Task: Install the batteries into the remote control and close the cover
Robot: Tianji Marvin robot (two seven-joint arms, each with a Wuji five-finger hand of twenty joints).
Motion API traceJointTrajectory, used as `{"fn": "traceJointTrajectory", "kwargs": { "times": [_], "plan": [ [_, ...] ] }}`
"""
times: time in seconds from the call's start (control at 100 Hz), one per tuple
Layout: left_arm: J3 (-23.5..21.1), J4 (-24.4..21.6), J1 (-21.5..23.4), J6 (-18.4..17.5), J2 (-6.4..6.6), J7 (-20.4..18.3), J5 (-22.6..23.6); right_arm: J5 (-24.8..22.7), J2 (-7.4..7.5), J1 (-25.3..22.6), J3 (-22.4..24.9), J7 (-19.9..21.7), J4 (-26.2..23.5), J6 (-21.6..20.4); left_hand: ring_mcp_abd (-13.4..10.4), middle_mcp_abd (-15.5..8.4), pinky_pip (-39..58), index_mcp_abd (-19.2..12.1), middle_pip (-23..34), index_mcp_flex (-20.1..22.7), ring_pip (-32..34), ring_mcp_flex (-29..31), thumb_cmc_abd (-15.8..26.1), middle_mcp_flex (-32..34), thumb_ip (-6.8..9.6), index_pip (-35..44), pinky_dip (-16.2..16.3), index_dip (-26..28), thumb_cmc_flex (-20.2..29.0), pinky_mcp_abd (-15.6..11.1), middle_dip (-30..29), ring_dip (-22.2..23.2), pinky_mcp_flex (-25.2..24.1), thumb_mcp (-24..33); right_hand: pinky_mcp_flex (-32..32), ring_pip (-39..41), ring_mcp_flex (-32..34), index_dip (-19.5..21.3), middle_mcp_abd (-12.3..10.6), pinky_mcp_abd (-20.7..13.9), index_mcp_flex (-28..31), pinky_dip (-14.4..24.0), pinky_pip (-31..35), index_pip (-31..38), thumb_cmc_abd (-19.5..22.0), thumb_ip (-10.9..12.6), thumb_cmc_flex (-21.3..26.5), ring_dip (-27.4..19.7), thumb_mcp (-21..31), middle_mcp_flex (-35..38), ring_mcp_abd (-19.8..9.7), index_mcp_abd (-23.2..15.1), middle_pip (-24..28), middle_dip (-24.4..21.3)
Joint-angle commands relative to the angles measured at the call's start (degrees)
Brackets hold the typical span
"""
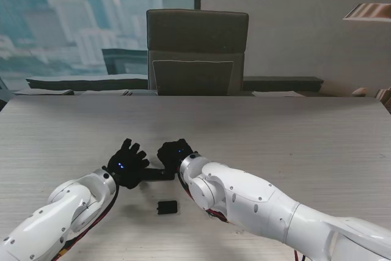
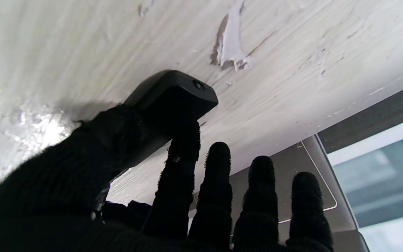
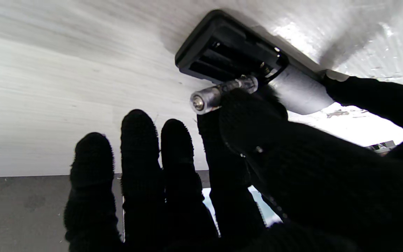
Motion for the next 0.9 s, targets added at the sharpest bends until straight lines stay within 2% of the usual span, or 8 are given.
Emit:
{"fn": "traceJointTrajectory", "kwargs": {
  "times": [0.0, 0.37, 0.89],
  "plan": [
    [0.6, 0.9, 0.6, -0.2, -0.03, -1.7, 0.2, -0.1, -0.38, -0.3, -0.2, 0.5, 0.4, 0.4, 1.5, 0.4, -0.6, -8.5, 0.7, 4.8, -0.6, -0.6, -1.1, 1.0, -1.93, 7.8, -0.6, 0.8, 3.5, 1.8, 0.3, -0.2, -0.2, -1.7, 0.3, 0.7, 0.9, 1.3, 1.9, 1.9, 1.8, 0.7, 1.2, 0.6, -1.3, -0.2, 2.8, -0.2, 2.5, 0.6, 1.5, 0.1, 0.3, -0.6],
    [1.3, 1.1, 0.0, -0.4, 0.0, -1.7, 0.0, -0.4, -1.26, -0.1, -1.0, -0.3, 2.0, 2.3, 1.5, 0.1, -0.6, -9.1, 0.7, 5.6, -0.6, -0.5, -1.0, 1.6, -2.07, 8.7, -0.7, 0.7, 3.5, 1.8, 0.3, -0.3, -0.3, -2.6, 0.3, 1.2, 0.9, 1.6, 2.2, 2.0, 1.4, 0.9, 1.5, 0.8, -1.1, 0.0, 2.8, -0.1, 2.4, 0.3, 1.6, 0.3, 0.7, -0.5],
    [1.9, 1.0, -0.6, -1.6, 0.06, -2.6, -0.4, 2.0, -3.78, 0.2, -2.0, -1.3, 4.7, 3.2, 1.6, -0.7, -0.4, -11.0, 1.0, 6.2, -0.6, -0.1, -1.0, 2.5, -2.47, 10.9, -0.7, 0.4, 6.3, 1.7, 0.4, -0.3, 0.1, -2.7, 0.4, 1.3, 0.6, 1.5, 2.0, 1.9, 0.6, 1.1, 1.6, 1.7, -0.8, 0.3, 2.3, 0.0, 2.4, -0.1, 1.4, 0.0, 1.1, -0.4]
  ]
}}
